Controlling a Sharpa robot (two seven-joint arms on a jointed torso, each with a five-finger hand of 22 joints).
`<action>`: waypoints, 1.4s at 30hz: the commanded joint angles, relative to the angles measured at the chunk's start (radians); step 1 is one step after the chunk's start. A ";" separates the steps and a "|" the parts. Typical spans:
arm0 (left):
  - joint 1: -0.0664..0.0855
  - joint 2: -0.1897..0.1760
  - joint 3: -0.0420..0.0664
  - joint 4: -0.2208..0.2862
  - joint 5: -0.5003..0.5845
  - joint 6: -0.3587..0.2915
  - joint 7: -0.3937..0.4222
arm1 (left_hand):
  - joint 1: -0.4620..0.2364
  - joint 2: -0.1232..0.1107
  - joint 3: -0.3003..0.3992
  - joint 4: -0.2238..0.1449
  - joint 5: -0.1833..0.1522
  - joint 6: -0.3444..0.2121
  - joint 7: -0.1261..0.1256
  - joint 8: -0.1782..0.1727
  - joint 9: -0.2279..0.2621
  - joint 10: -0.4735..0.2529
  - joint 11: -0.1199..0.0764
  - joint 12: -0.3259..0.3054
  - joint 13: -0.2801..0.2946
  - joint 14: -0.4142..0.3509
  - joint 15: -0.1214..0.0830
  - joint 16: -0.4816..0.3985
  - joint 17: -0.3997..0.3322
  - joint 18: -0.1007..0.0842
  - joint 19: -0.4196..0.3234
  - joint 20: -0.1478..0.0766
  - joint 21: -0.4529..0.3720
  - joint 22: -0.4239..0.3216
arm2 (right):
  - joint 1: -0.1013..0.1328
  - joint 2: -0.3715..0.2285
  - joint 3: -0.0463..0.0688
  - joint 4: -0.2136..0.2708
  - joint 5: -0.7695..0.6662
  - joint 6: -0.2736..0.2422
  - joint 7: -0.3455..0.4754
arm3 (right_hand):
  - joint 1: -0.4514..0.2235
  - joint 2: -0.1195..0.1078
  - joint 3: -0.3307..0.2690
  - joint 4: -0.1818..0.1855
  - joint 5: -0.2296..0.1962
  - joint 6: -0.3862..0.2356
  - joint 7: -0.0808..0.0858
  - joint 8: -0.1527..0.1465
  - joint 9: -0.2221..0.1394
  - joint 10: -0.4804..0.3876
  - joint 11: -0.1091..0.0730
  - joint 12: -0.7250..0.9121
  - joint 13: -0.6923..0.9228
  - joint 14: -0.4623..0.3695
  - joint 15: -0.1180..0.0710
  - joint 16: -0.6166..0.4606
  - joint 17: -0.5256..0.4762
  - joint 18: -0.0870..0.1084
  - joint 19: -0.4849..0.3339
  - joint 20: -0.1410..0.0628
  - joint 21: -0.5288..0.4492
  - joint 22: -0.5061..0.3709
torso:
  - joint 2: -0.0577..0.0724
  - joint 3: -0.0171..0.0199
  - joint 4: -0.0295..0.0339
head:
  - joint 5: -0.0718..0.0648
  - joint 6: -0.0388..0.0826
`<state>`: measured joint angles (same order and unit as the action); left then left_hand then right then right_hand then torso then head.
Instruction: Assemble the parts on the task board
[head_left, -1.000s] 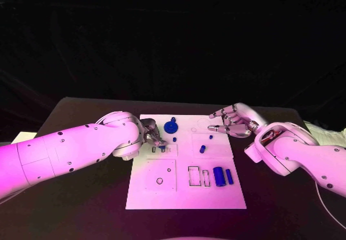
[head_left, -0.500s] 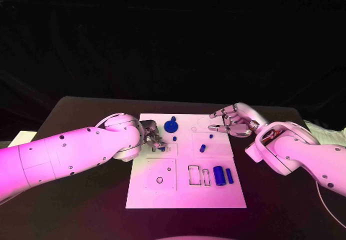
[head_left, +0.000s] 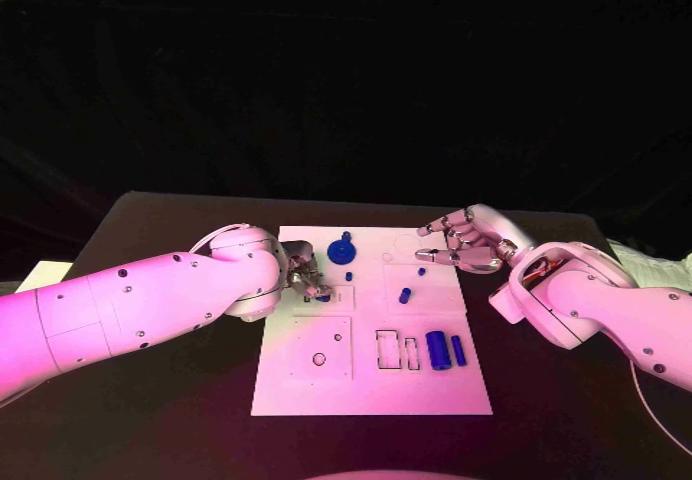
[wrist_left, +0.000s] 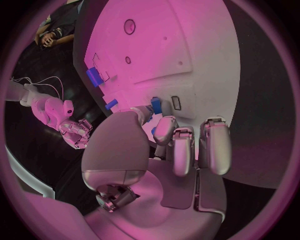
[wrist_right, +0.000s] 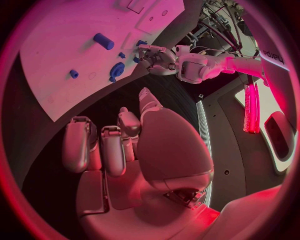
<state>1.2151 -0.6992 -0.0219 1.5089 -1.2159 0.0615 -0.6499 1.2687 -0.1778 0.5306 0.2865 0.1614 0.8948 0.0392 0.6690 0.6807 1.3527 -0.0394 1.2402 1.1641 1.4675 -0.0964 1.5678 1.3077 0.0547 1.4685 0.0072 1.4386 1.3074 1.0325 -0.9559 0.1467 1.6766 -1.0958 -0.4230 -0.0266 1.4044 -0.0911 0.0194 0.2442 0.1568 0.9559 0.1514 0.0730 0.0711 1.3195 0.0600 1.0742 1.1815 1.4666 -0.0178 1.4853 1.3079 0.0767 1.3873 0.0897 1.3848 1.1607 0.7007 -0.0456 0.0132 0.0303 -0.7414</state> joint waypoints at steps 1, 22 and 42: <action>-0.003 0.001 -0.003 -0.002 0.002 0.048 -0.003 | 0.002 0.001 0.174 -0.169 -0.004 0.003 -0.006 0.004 0.001 0.008 0.001 0.004 0.001 0.103 0.000 0.003 0.263 -0.010 0.032 0.005 -0.002 0.050 | -0.001 0.001 0.000 0.001 -0.002 0.016 0.003 | -0.007 0.006 -0.005 -0.001 0.005 0.006 -0.002 0.003 0.001 -0.008 0.001 -0.002 0.000 0.070 0.003 -0.004 0.106 0.004 -0.009 0.000 -0.004 -0.001 | 0.001 0.0003 -0.0005 | -0.001 0.000; 0.000 0.043 -0.003 -0.055 0.030 0.105 -0.008 | -0.154 0.008 0.052 -0.115 -0.009 0.057 -0.028 0.008 0.015 0.035 -0.016 0.039 0.041 0.103 -0.014 0.003 0.263 -0.012 0.037 -0.007 0.004 0.066 | -0.001 0.001 0.000 0.009 0.011 0.017 0.003 | -0.010 0.008 -0.009 0.000 0.008 0.005 -0.002 0.002 0.000 -0.012 0.001 -0.009 -0.006 0.069 0.003 -0.008 0.100 0.006 -0.013 0.000 -0.009 -0.011 | 0.001 0.0014 -0.0012 | 0.000 -0.003; 0.004 0.070 -0.003 -0.094 0.030 0.130 -0.008 | -0.248 0.013 -0.084 -0.058 -0.011 0.092 -0.036 0.015 0.028 0.054 -0.023 0.060 0.065 0.103 -0.020 0.003 0.263 -0.015 0.043 -0.013 0.013 0.083 | -0.001 0.004 0.000 0.010 0.022 0.026 0.002 | -0.014 0.008 -0.015 0.002 0.012 0.002 -0.001 -0.001 -0.001 -0.022 0.002 -0.027 -0.021 0.066 0.003 -0.015 0.090 0.008 -0.018 0.000 -0.014 -0.021 | 0.000 0.0004 0.0015 | -0.005 -0.008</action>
<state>1.2266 -0.6324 -0.0193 1.4149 -1.2015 0.1423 -0.6549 1.0288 -0.1627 0.4518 0.2261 0.1541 0.9844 -0.0004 0.6849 0.7072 1.3991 -0.0608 1.2953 1.2290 1.4672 -0.1107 1.5678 1.3074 0.0547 1.4649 0.0036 1.4473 1.3074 1.0326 -0.9531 0.1466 1.6850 -1.0762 -0.4128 -0.0266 1.3990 -0.0857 0.0111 0.2470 0.1649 0.9558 0.1514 0.0730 0.0706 1.3051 0.0602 1.0504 1.1614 1.4666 -0.0178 1.4754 1.3075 0.0768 1.3729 0.0897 1.3769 1.1402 0.7005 -0.0452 0.0138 0.0261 -0.7481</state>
